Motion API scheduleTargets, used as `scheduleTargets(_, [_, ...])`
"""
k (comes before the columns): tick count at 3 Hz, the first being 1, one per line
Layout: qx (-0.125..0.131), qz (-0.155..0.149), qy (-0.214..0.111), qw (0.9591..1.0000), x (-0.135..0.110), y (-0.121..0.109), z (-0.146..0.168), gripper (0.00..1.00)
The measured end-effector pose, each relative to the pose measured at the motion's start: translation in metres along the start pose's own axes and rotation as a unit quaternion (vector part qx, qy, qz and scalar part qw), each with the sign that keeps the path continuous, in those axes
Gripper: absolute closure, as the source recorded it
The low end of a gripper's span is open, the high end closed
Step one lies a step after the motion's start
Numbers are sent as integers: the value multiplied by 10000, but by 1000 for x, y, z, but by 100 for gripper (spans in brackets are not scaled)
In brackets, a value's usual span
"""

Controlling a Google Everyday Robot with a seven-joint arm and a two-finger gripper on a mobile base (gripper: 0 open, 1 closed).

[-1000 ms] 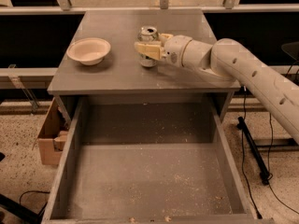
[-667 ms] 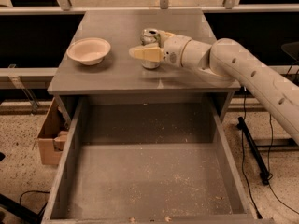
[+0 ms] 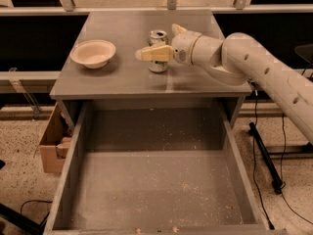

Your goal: Pick 7up can from top drawer and place on counter

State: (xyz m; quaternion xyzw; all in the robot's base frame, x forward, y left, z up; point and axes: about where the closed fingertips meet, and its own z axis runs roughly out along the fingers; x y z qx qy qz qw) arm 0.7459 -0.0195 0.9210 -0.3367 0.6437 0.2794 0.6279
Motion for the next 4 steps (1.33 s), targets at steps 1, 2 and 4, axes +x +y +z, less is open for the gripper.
scheduleTargets(1, [-105,-396,151,9990,-47,-13,-4,0])
scheduleTargets(2, [-208,-761,474,9958,-108,-29,-20,0])
scheduleTargets(4, [322,-1425,1792,9729,-199,-42,-162,0])
